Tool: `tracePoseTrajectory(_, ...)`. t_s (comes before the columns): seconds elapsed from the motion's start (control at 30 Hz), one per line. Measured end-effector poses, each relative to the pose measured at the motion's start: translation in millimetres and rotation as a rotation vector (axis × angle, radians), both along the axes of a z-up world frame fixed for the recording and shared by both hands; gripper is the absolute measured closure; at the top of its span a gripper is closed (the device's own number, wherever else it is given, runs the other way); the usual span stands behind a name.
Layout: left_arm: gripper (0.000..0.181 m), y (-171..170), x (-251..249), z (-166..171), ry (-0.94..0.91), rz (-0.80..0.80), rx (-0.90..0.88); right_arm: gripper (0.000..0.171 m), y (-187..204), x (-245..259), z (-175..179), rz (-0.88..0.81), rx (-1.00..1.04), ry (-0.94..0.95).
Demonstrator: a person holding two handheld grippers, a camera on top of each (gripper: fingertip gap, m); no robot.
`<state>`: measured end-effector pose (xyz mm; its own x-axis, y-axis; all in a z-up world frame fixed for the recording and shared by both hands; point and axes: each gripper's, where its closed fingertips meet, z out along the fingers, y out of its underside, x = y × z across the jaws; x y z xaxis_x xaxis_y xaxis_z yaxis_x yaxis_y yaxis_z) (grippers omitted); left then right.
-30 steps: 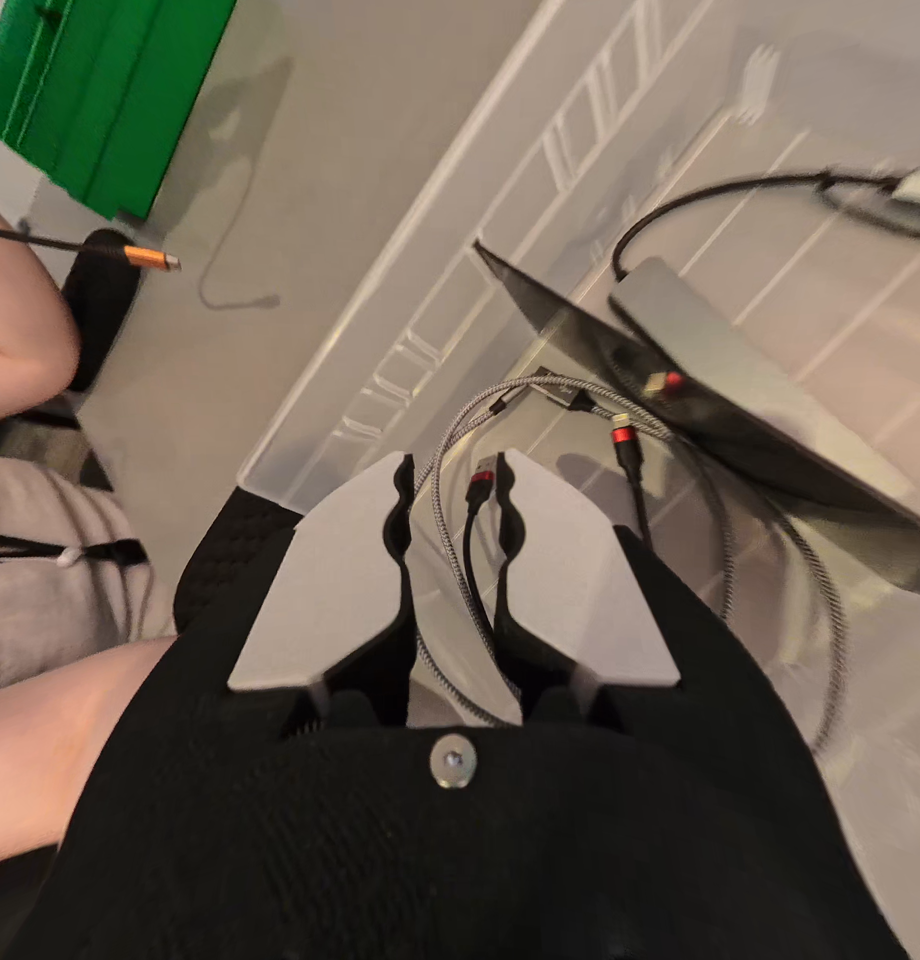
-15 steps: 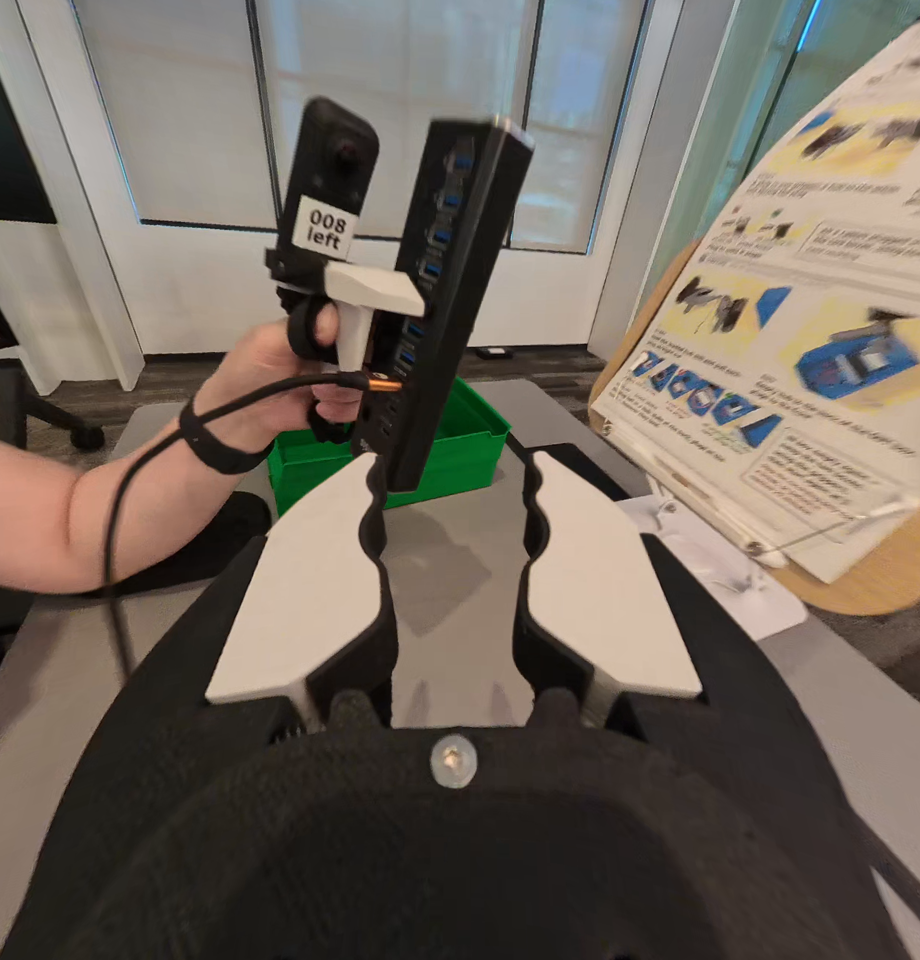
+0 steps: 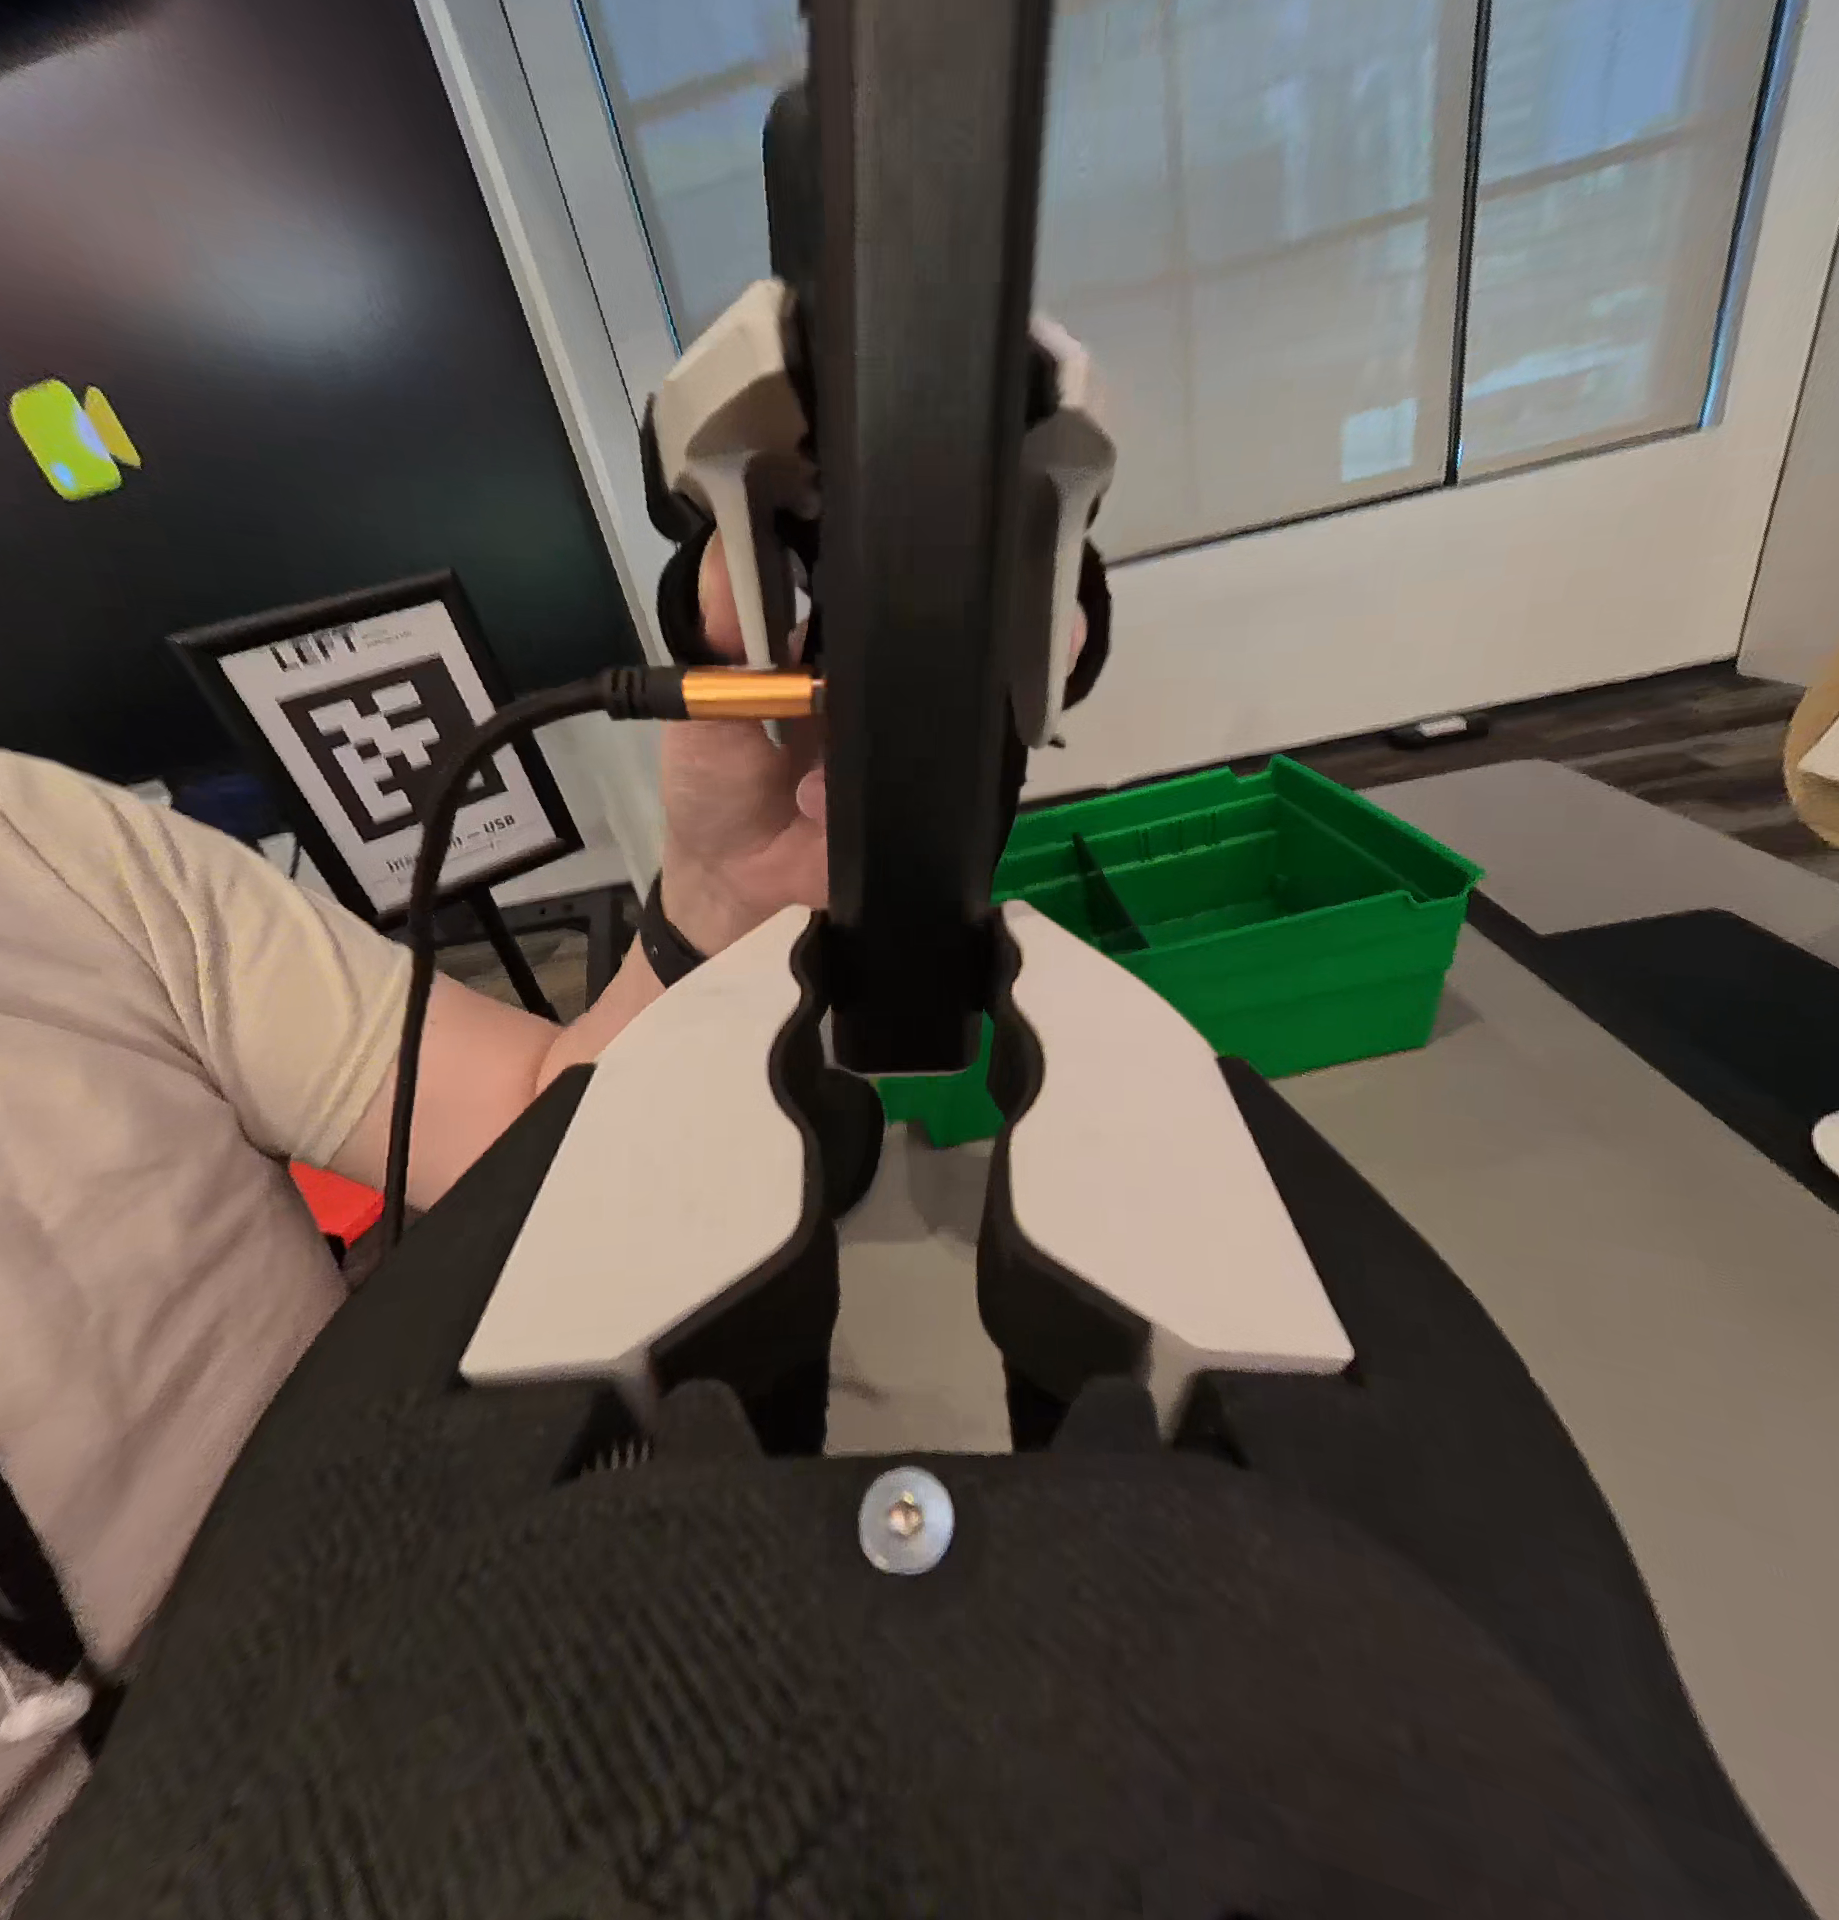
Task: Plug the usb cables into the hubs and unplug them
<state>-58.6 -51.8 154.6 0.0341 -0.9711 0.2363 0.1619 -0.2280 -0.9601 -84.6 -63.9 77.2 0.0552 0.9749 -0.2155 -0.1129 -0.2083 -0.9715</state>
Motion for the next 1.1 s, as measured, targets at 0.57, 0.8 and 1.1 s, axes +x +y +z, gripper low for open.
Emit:
tracePoseTrajectory(0.57,0.151,6.9,-14.2,-25.6,0.156,-0.071,-0.124,0.139,4.7,9.2,-6.0,0.053,-0.112,0.025)
tracePoseTrajectory(0.8,0.151,-7.6,7.6,-45.1,0.310,-0.103,-0.053,0.142,-1.6,0.5,-33.5,0.036,-0.015,-0.207)
tracePoseTrajectory(1.1,0.122,-2.1,3.6,-32.3,0.183,-0.092,-0.036,0.143,10.6,20.9,7.5,0.067,-0.148,0.175)
